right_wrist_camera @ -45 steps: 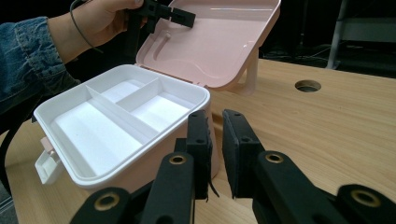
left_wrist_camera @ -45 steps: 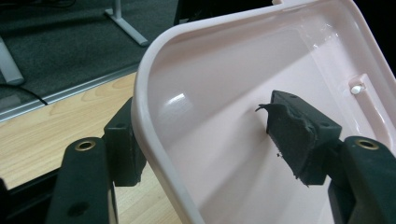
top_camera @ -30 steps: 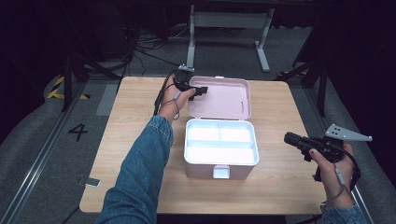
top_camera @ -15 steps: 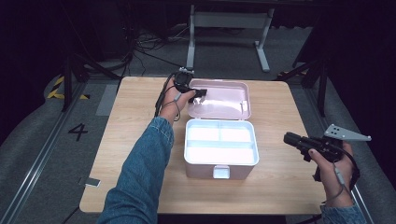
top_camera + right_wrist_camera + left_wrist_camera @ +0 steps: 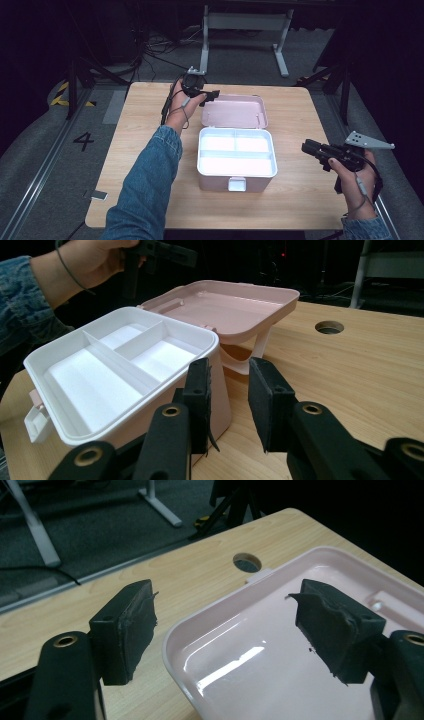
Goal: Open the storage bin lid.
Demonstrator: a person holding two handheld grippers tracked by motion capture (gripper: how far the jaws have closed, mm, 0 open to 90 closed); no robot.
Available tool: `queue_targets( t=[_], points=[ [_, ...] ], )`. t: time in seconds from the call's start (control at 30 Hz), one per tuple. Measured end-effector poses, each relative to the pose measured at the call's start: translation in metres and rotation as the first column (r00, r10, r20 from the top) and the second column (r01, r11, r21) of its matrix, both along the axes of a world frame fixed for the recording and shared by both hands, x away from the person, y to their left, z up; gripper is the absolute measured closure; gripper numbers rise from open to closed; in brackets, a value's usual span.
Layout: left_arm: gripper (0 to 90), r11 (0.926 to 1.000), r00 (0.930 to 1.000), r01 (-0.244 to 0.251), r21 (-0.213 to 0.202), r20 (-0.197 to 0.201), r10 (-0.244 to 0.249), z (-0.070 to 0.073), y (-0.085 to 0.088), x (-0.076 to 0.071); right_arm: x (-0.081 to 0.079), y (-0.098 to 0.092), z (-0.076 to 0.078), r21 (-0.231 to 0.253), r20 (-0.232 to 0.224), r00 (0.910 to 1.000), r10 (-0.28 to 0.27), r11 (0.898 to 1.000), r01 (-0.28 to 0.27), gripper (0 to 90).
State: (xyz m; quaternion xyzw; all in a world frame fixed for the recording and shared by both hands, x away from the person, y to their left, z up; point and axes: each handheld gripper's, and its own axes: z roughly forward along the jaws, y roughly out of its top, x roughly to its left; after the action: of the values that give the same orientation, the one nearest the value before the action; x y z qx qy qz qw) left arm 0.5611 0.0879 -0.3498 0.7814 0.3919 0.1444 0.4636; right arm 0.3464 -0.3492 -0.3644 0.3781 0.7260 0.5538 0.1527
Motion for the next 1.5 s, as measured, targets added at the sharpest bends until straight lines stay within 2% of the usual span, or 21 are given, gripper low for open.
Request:
queue_targets(
  t=[0.1,0.13,0.27,0.43,0.63,0.67,0.73,0.83,1.03,1.23,1.27,1.37,1.47,1.5],
  points=[
    [24.6,0.9997,0.9989,0.023,0.004,0.040,-0.024,0.017,0.002,-0.016,0.004,0.002,0.000,-0.002,0.002,1.0000,0.004,1.000,-0.004,69.6],
    [24.6,0.9997,0.9989,0.023,0.004,0.040,-0.024,0.017,0.002,-0.016,0.004,0.002,0.000,-0.002,0.002,1.0000,0.004,1.000,-0.004,69.6],
    [24.6,0.9981,0.9958,0.056,0.025,0.071,-0.058,0.038,0.007,-0.041,0.012,0.007,0.001,-0.004,-0.007,0.9998,0.016,1.000,-0.016,68.2],
    [24.7,0.9957,0.9921,0.086,0.033,0.089,-0.089,0.056,0.017,-0.069,0.021,0.009,0.001,-0.009,-0.013,0.9997,0.020,1.000,-0.020,67.7],
    [24.3,0.9900,0.9874,0.135,0.042,0.078,-0.138,0.069,0.035,-0.108,0.032,0.010,0.001,-0.009,-0.028,0.9992,0.030,1.000,-0.030,66.6],
    [24.3,0.9877,0.9865,0.142,0.066,0.074,-0.147,0.071,0.040,-0.116,0.034,0.010,0.001,-0.007,-0.030,0.9991,0.030,1.000,-0.030,66.6],
    [24.3,0.9879,0.9866,0.134,0.078,0.083,-0.141,0.072,0.046,-0.126,0.037,0.010,0.001,-0.003,-0.029,0.9992,0.028,1.000,-0.028,66.5],
    [24.2,0.9837,0.9850,0.135,0.119,0.092,-0.146,0.076,0.060,-0.143,0.040,0.010,0.001,-0.004,-0.038,0.9988,0.032,0.999,-0.032,65.8],
    [23.8,0.9827,0.9868,0.113,0.147,0.099,-0.128,0.074,0.081,-0.170,0.043,0.006,0.001,-0.030,-0.061,0.9979,0.023,0.999,-0.025,63.0],
    [23.7,0.9804,0.9907,0.084,0.178,0.090,-0.101,0.060,0.095,-0.190,0.043,-0.001,0.000,-0.036,-0.072,0.9974,-0.003,0.999,0.000,63.7],
    [23.7,0.9832,0.9920,0.082,0.163,0.081,-0.096,0.056,0.096,-0.193,0.043,-0.002,0.000,-0.040,-0.067,0.9977,-0.005,0.999,0.002,63.8],
    [23.7,0.9835,0.9946,0.086,0.159,0.043,-0.094,0.045,0.099,-0.198,0.042,-0.005,0.000,-0.039,-0.074,0.9972,-0.008,0.999,0.005,63.9],
    [23.7,0.9822,0.9959,0.071,0.174,0.042,-0.079,0.038,0.104,-0.202,0.041,-0.007,0.000,-0.050,-0.079,0.9967,-0.016,0.999,0.012,63.8],
    [23.7,0.9844,0.9966,0.063,0.164,0.042,-0.070,0.036,0.106,-0.204,0.040,-0.008,-0.001,-0.053,-0.081,0.9966,-0.017,0.999,0.012,63.8]
  ],
)
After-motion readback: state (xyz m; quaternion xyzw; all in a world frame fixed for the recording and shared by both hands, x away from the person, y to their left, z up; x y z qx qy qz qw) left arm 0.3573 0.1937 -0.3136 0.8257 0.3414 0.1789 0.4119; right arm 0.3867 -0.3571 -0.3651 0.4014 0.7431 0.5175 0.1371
